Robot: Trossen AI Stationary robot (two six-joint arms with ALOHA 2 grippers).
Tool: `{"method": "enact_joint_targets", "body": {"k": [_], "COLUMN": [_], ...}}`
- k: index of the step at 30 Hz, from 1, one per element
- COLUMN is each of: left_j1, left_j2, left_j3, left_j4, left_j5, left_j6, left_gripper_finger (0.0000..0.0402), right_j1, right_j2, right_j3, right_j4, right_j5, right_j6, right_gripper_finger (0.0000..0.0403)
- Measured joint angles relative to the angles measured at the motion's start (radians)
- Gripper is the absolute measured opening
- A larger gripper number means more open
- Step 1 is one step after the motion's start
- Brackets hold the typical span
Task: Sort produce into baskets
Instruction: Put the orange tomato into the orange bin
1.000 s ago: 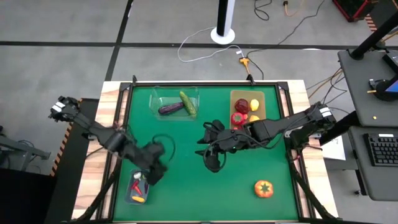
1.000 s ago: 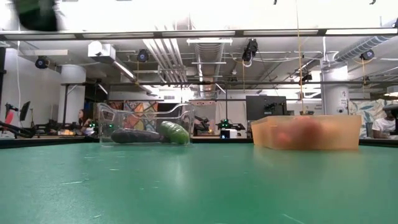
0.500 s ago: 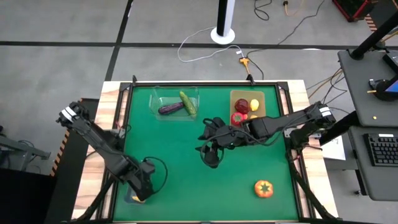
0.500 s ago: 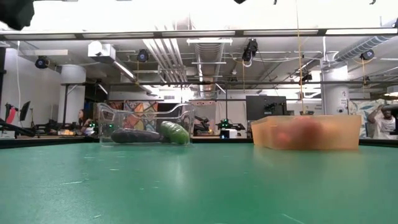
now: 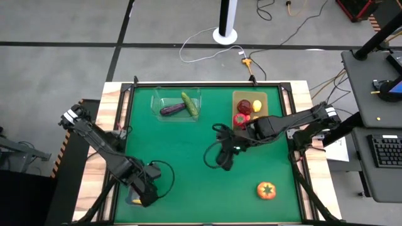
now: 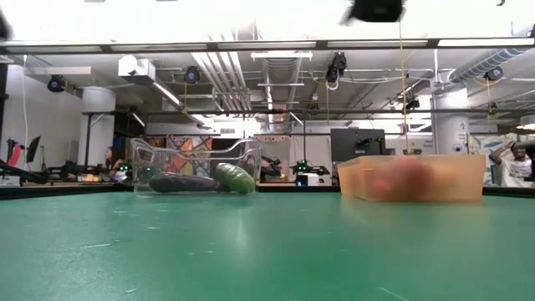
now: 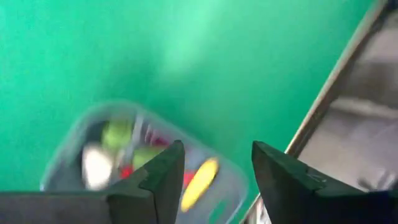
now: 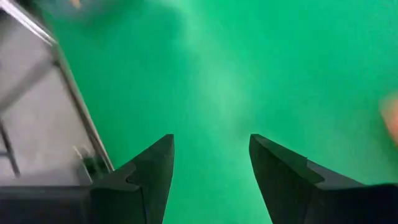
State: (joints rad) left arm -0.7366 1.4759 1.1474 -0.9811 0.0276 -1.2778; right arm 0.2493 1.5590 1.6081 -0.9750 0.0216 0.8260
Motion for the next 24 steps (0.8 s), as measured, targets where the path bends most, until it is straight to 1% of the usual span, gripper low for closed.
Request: {"method": "enact_joint_targets", "body": {"k": [1, 5, 6, 8, 11, 16, 19, 24], "left_j1": [0.004, 0.033, 0.044, 0.074, 0.122, 0.174, 0.192, 0.203], "left_j2": [0.000, 0.000, 0.000, 0.000, 0.000, 0.000, 0.000, 0.000], "left_j3": [0.034, 0.173, 0.201, 0.247, 0.299, 0.333, 0.337, 0.335], "left_j4": [-0.001, -0.014, -0.018, -0.026, -0.032, -0.031, -0.032, -0.031], "left_j5": [-0.058, -0.345, -0.399, -0.467, -0.516, -0.519, -0.519, -0.541], "left_j6": [0.032, 0.199, 0.239, 0.313, 0.389, 0.483, 0.526, 0.543], "left_gripper_finger": [0.0171, 0.0170, 0.0169, 0.0166, 0.0161, 0.0154, 0.0151, 0.0150], "right_j1": [0.009, 0.076, 0.097, 0.139, 0.204, 0.315, 0.382, 0.465], "right_j2": [-0.005, -0.020, -0.025, -0.038, -0.064, -0.118, -0.162, -0.228], "right_j3": [0.000, -0.006, -0.009, -0.023, -0.061, -0.165, -0.250, -0.374], "right_j4": [-0.078, -0.386, -0.439, -0.497, -0.500, -0.486, -0.392, -0.177], "right_j5": [-0.020, -0.023, -0.023, -0.023, -0.037, -0.121, -0.155, -0.146], "right_j6": [0.045, 0.211, 0.251, 0.330, 0.463, 0.707, 0.861, 1.088], "right_gripper_finger": [0.0201, 0.0213, 0.0220, 0.0238, 0.0269, 0.0313, 0.0328, 0.0339]}}
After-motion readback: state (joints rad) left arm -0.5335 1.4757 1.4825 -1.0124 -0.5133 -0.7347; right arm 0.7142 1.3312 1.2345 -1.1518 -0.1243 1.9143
